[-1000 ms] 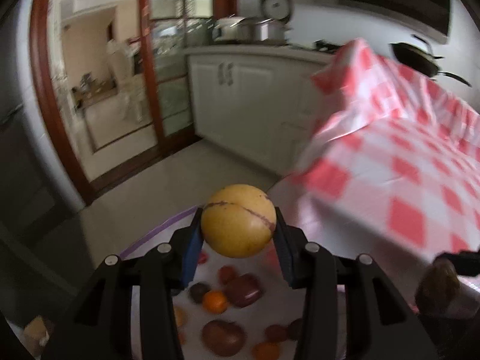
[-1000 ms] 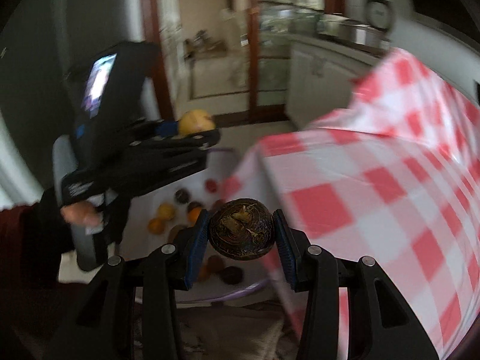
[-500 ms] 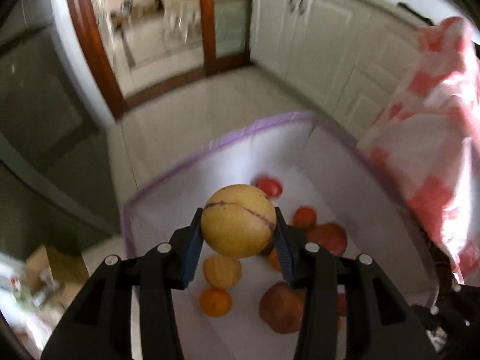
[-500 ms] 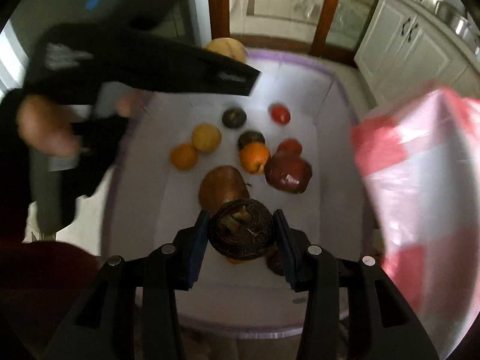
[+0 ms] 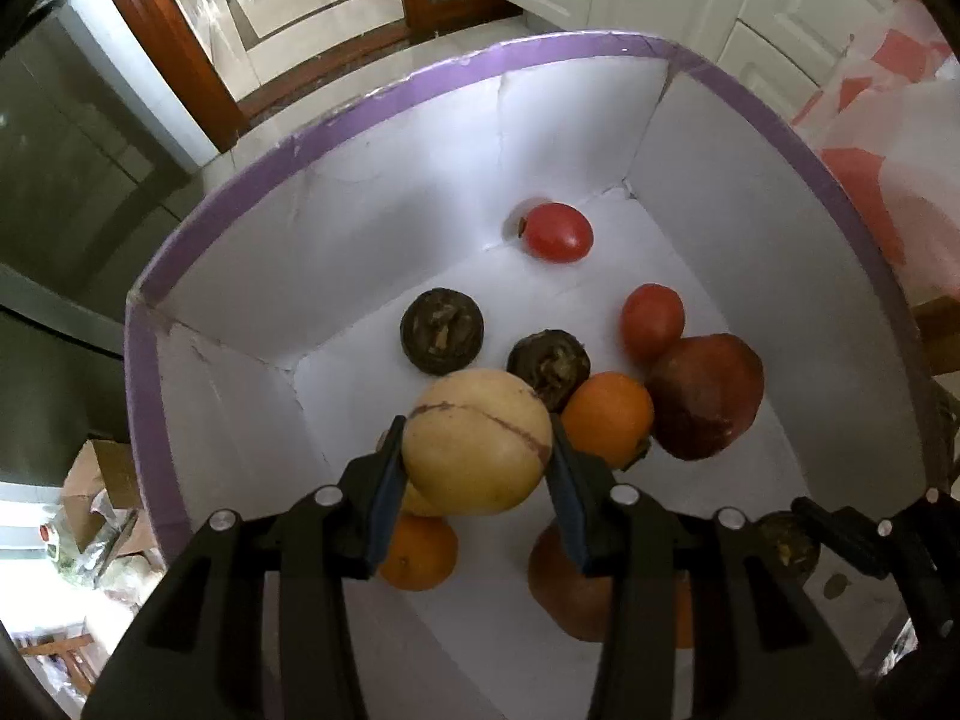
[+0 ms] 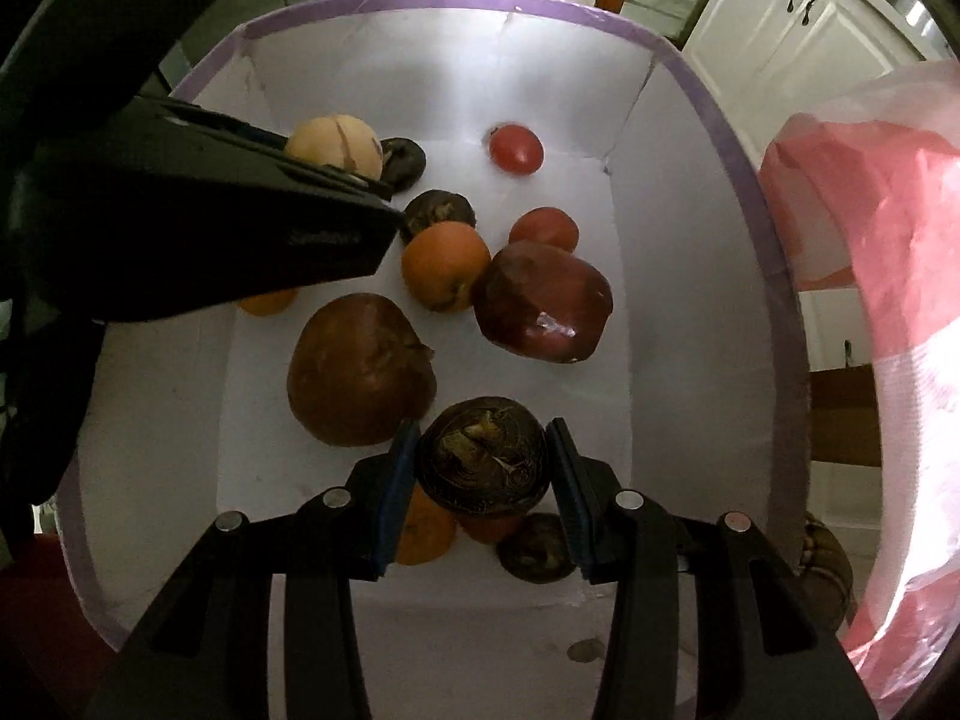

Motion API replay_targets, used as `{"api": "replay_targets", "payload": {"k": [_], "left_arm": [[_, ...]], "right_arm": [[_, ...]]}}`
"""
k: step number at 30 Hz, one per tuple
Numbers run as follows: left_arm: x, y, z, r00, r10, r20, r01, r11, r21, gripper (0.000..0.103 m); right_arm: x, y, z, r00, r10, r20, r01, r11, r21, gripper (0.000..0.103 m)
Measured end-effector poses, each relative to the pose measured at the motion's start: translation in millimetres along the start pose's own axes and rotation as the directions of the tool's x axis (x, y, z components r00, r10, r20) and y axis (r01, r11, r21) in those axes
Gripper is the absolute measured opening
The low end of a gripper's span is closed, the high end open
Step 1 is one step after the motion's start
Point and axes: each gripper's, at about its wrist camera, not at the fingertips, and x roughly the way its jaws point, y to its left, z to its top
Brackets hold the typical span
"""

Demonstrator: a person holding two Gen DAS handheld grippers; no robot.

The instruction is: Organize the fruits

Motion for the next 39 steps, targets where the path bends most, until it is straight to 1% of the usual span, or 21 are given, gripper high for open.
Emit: {"api": "replay_targets", "payload": {"k": [3,5,7,8,9,10,12,13,14,16,18,19,21,22,23,26,28,30,31,39], "left_arm": [[-3,-1,2,1.000,-0.005,0.007,0.005,1.000,0.002,0.045],[-5,0,3,1.000,-0.022,0.014,0.022,1.000,0.001,0.045],[-8,2,3,0.999,-0.034,0.024,0.034,0.999,-0.005,0.045],[-10,3,2,0.999,-0.033,0.040,0.034,0.999,-0.005,0.046],[-15,3,2,0.997,-0.030,0.066,0.030,1.000,-0.001,0.047],[-20,3,2,0.995,-0.025,0.095,0.024,1.000,0.004,0.050],[-34,3,3,0.986,-0.020,0.165,0.019,1.000,0.009,0.061],[-43,5,3,0.979,-0.022,0.202,0.021,1.000,0.010,0.073],[-50,6,4,0.973,-0.025,0.229,0.024,1.000,0.008,0.081],[-64,7,4,0.958,-0.031,0.284,0.034,0.999,-0.006,0.082],[-74,7,6,0.946,-0.045,0.322,0.051,0.999,-0.010,0.087],[-78,4,5,0.943,-0.026,0.333,0.034,0.999,-0.016,0.095],[-84,0,5,0.933,0.023,0.359,-0.015,1.000,-0.026,0.096],[-88,-3,4,0.928,0.033,0.371,-0.025,0.999,-0.024,0.099],[-89,-5,5,0.926,0.032,0.375,-0.026,0.999,-0.021,0.101],[-94,-11,3,0.929,0.039,0.369,-0.028,0.999,-0.036,0.101],[-91,-10,4,0.933,0.011,0.360,0.001,0.999,-0.034,0.101],[-88,-11,4,0.942,-0.020,0.334,0.028,0.999,-0.021,0.101],[-87,-11,3,0.944,-0.025,0.329,0.033,0.999,-0.018,0.101],[-74,-19,-2,0.956,-0.035,0.292,0.036,0.999,0.003,0.101]], "right_arm": [[-2,-4,2,1.000,-0.011,0.014,0.010,1.000,0.023,0.046],[-11,-8,1,0.999,-0.008,0.037,0.006,0.999,0.046,0.057],[-22,-12,-1,0.998,0.007,0.066,-0.011,0.998,0.060,0.066],[-26,-12,-2,0.997,0.009,0.076,-0.014,0.998,0.061,0.068],[-33,-12,-3,0.996,0.009,0.094,-0.015,0.998,0.056,0.073],[-38,-11,-4,0.994,0.010,0.104,-0.015,0.999,0.049,0.078],[-48,-6,-7,0.993,0.009,0.118,-0.013,1.000,0.028,0.081],[-53,-4,-9,0.992,0.007,0.126,-0.009,1.000,0.017,0.081],[-59,-3,-12,0.991,0.010,0.136,-0.011,1.000,0.008,0.083],[-72,-1,-19,0.987,0.017,0.160,-0.018,1.000,0.008,0.086],[-81,-2,-23,0.984,0.010,0.176,-0.014,1.000,0.023,0.086],[-87,-4,-25,0.983,0.010,0.182,-0.017,0.999,0.032,0.086],[-95,-5,-30,0.980,0.013,0.201,-0.024,0.998,0.054,0.086],[-97,-7,-32,0.978,0.011,0.210,-0.025,0.998,0.063,0.086],[-102,-8,-34,0.975,0.012,0.220,-0.028,0.997,0.069,0.086],[-102,-8,-35,0.973,-0.001,0.230,-0.015,0.997,0.071,0.086],[-99,-10,-36,0.975,-0.020,0.223,0.001,0.997,0.082,0.086],[-96,-14,-37,0.977,-0.024,0.213,0.003,0.995,0.100,0.086],[-94,-14,-37,0.978,-0.026,0.207,0.004,0.994,0.106,0.086],[-84,-16,-36,0.985,-0.034,0.169,0.014,0.993,0.120,0.086]]}}
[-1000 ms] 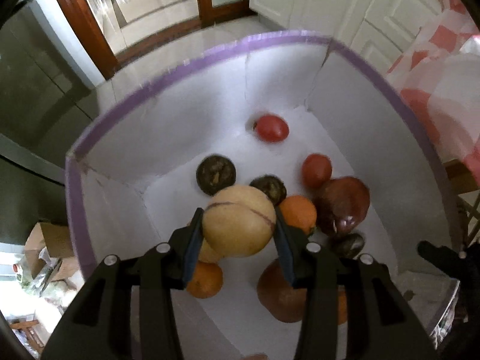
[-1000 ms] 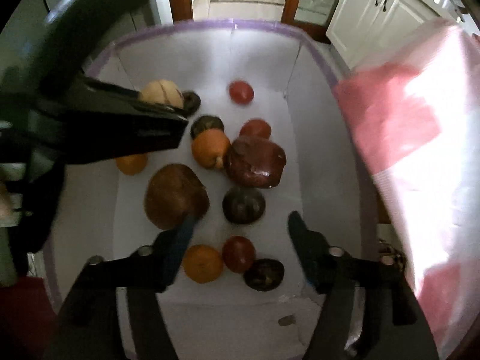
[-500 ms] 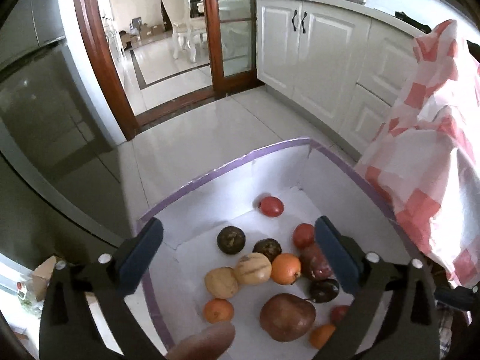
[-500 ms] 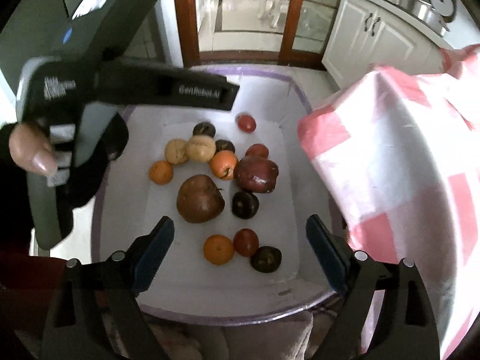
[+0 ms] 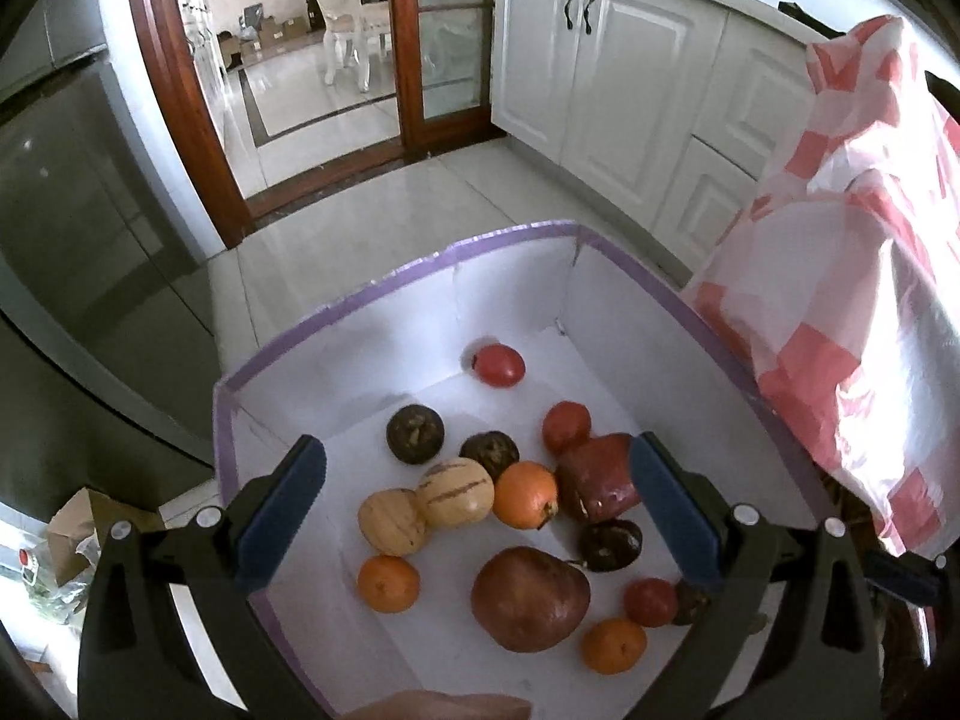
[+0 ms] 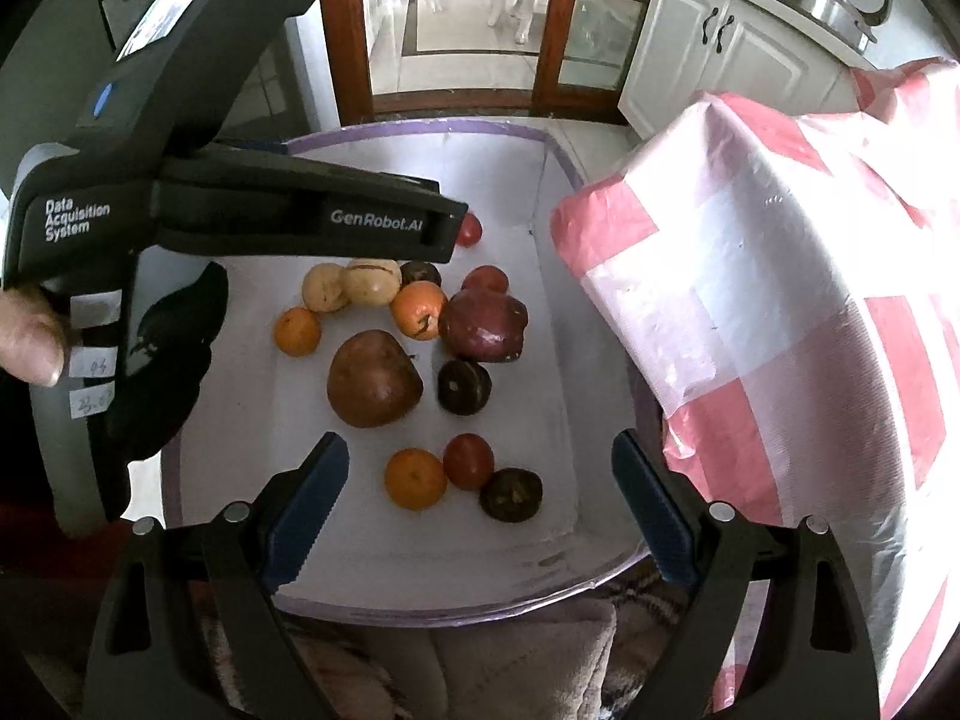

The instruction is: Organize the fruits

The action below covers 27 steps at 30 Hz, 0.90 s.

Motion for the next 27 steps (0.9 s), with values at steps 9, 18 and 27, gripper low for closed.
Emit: {"api": "replay_targets", "payload": {"k": [9,18,27], "left_arm": [[5,-3,-5,0.999,-0.017,-0.029,0.018,1.000,0.012,0.101],[8,-1,-2,0.998,-0.026,-0.049,0.027,1.000,0.008,0.101],[10,0,-1,0.998,-0.031,-0.058,0.032,0.999,0.016,0.101]], "right_arm": [[6,-1,0,1.000,-0.003,-0.030,0.003,1.000,0.006,0.086],[13,1,0,0.999,-0.004,-0.049,0.004,1.000,0.004,0.086],[16,1,0,0.998,-0.005,-0.064,0.005,1.000,0.008,0.086]]}}
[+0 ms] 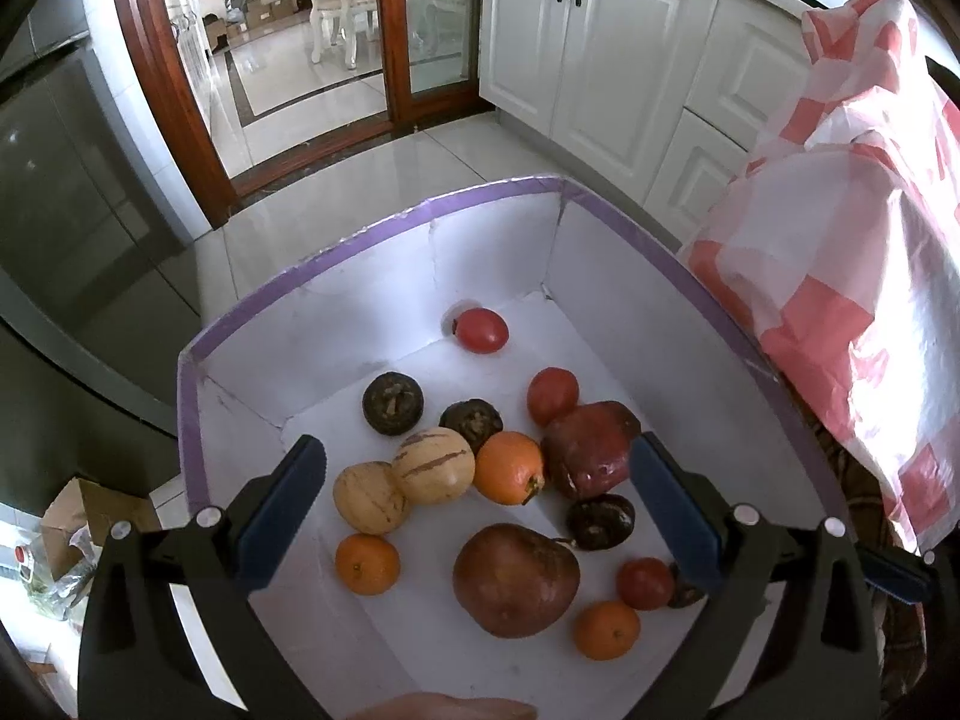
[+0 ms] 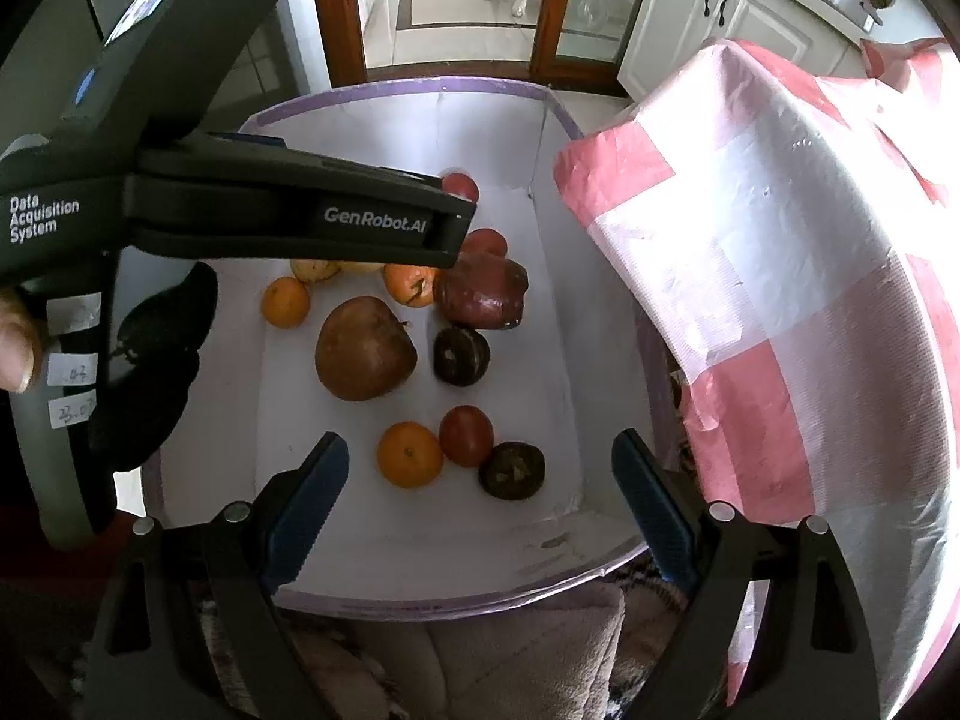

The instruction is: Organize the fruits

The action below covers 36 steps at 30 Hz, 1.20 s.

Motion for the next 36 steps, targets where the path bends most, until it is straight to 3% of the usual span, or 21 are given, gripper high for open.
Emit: {"api": "replay_targets", "payload": {"k": [36], "left_arm": [[5.1,2.9,1.7,1.000,-0.006,-0.008,0.006,1.000,0.029,0.101]], "right_arm": [[5.8,-0.4,1.2,1.000,-0.006,-0.026,0.007,1.000,0.011,0.086]]}}
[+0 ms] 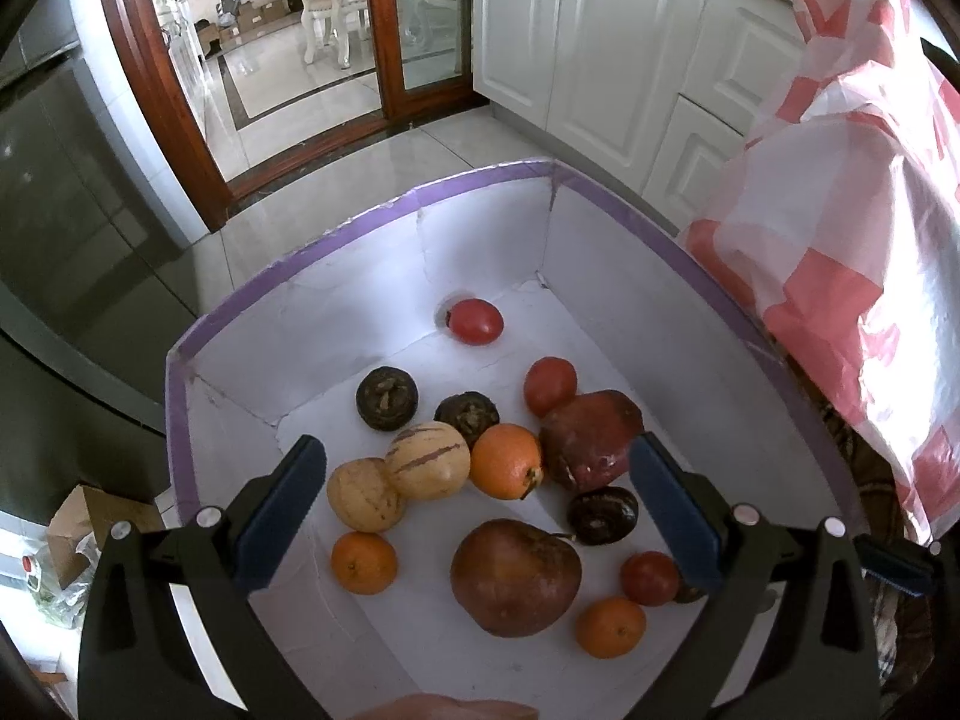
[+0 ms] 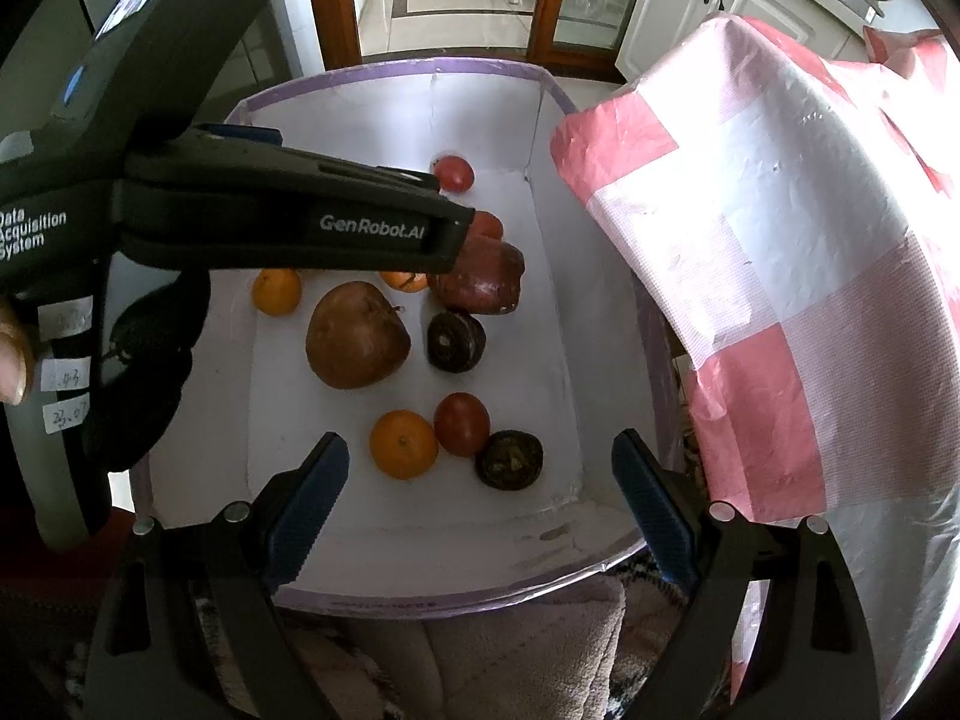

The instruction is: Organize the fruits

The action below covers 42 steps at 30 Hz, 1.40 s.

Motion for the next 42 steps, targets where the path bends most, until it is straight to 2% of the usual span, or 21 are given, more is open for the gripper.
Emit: {"api": "replay_targets", "payload": {"k": [42], "left_arm": [[9.4,0.9,-2.7,1.000,0.024,-0.017,-0.024,1.000,0.004,0.101]], "right_arm": [[4.0,-2.6,-2.5,1.000,0.000,-0.025,0.000,1.000,0.007,0.086]]}}
